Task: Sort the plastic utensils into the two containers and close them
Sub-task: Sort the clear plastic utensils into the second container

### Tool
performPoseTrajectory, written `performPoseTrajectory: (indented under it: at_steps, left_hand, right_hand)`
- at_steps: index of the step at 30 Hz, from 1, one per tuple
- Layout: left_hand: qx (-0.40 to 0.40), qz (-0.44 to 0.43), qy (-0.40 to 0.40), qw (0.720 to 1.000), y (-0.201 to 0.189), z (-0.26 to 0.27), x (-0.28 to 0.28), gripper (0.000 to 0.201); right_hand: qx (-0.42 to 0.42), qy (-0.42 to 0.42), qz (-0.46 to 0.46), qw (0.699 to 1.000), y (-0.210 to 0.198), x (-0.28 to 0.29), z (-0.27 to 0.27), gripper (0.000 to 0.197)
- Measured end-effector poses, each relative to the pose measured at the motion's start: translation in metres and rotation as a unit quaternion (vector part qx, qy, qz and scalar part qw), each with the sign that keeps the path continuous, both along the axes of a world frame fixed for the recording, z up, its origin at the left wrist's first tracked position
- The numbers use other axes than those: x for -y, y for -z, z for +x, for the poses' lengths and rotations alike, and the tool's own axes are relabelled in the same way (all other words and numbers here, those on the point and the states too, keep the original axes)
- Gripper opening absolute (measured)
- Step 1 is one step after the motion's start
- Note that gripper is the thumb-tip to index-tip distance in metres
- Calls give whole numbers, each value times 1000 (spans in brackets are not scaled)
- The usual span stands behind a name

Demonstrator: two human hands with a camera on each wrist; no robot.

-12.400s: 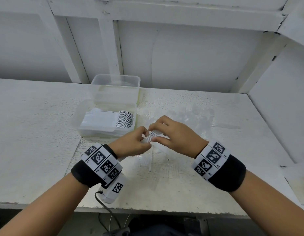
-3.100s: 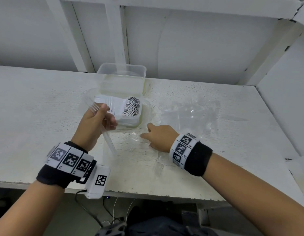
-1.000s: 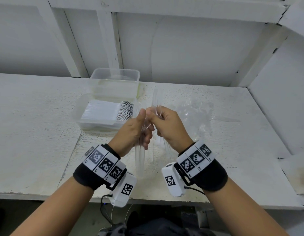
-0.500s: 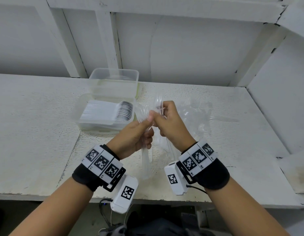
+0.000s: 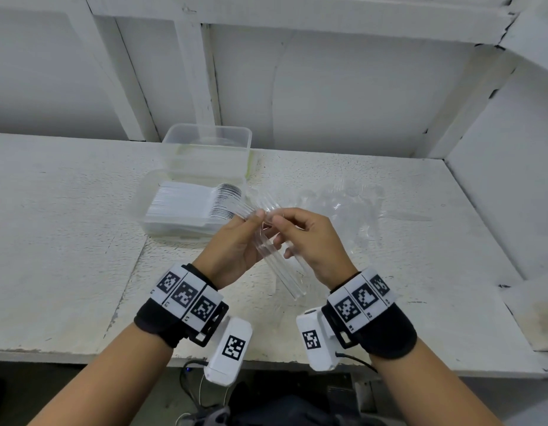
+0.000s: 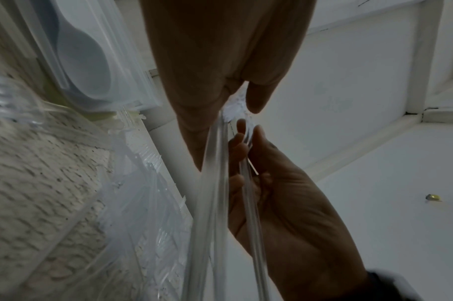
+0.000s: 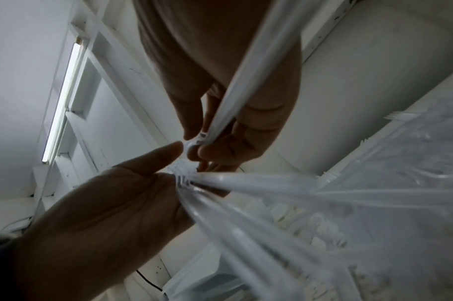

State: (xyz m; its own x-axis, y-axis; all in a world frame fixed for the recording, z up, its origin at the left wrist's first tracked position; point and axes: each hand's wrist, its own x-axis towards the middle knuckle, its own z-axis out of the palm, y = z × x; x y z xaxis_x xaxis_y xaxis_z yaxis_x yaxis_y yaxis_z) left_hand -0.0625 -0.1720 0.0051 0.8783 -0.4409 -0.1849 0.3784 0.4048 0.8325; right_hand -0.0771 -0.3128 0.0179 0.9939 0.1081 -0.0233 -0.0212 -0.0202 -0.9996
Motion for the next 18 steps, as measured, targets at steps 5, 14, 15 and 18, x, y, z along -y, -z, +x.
performPoseTrajectory:
  at_steps: [5,14,15,18]
  left_hand:
    - [37,-7,22,999,-3,-5,3,39]
    - [-4,-21,-15,1000,5,-1,-2,36]
    - [-1,-21,-21,1000,6,0,-2,33]
    - [3,-34,-33,999,6,1,-3,27]
  right_hand:
    - [-84,-28,99,991,5,-2,1,10]
    - [-192,14,150,970,7,-6,3,14]
    - [-183,18,133,974,7,-7,4,15]
    - [-143,28,88,985,8,-9,5,18]
